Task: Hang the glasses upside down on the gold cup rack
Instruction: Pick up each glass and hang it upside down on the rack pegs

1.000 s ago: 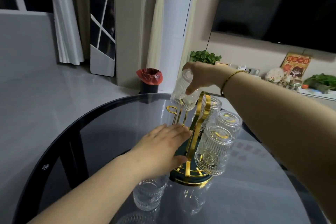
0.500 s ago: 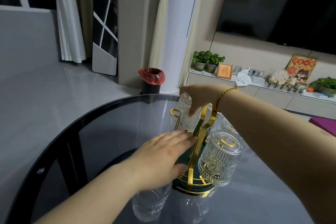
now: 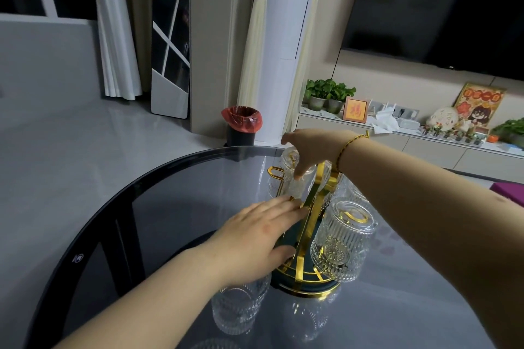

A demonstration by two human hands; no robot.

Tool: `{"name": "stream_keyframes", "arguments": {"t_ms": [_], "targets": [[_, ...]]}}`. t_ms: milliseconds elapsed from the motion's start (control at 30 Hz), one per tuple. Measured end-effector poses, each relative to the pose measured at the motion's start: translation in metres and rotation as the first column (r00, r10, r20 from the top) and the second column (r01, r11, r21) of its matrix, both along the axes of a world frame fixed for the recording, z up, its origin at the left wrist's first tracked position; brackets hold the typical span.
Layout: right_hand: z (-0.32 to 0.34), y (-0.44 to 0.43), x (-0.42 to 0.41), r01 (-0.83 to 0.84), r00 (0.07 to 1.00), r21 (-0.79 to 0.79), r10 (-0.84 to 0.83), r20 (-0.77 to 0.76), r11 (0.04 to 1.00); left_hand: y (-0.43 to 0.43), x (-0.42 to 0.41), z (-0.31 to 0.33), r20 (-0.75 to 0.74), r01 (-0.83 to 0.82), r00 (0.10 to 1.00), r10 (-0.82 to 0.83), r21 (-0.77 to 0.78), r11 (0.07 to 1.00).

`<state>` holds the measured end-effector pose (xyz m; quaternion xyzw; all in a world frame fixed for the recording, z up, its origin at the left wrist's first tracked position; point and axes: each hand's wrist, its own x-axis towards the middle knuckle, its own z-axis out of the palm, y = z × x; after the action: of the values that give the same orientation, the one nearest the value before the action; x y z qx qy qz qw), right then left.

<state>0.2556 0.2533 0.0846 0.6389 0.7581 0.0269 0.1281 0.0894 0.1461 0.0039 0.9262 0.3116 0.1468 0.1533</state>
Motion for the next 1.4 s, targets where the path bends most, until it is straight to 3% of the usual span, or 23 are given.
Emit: {"name": "stream_keyframes", "arguments": {"t_ms": [100,367,967,1100,1267,1400], "targets": [[0.002,-0.007,-0.002,0.015,0.999,0.013,-0.015,-0.044,1.0,-0.007,-0.004,0.002,0.037,-0.045,0.998,0.046,-0.016,0.999],[0.004,-0.017,-0.01,0.029,0.999,0.047,-0.031,0.036,0.998,-0.022,-0.032,-0.006,0.053,-0.123,0.991,0.125,-0.042,0.991],[0.0,-0.006,-0.004,0.014,0.999,0.113,-0.018,0.033,0.993,-0.006,0.002,-0.003,0.021,-0.068,0.998,0.067,0.039,0.997],[0.003,-0.015,-0.007,0.022,1.0,0.162,-0.023,0.0,0.987,-0.014,-0.004,0.0,0.115,-0.11,0.987,0.109,0.005,0.994],[0.008,-0.055,-0.013,0.078,0.97,0.305,-0.002,-0.242,0.949,-0.028,-0.035,-0.004,0.209,-0.267,0.943,0.257,0.02,0.963],[0.001,-0.128,-0.028,0.136,0.835,0.507,0.178,-0.521,0.851,-0.045,-0.07,-0.016,0.317,-0.376,0.879,0.357,-0.002,0.927]]}}
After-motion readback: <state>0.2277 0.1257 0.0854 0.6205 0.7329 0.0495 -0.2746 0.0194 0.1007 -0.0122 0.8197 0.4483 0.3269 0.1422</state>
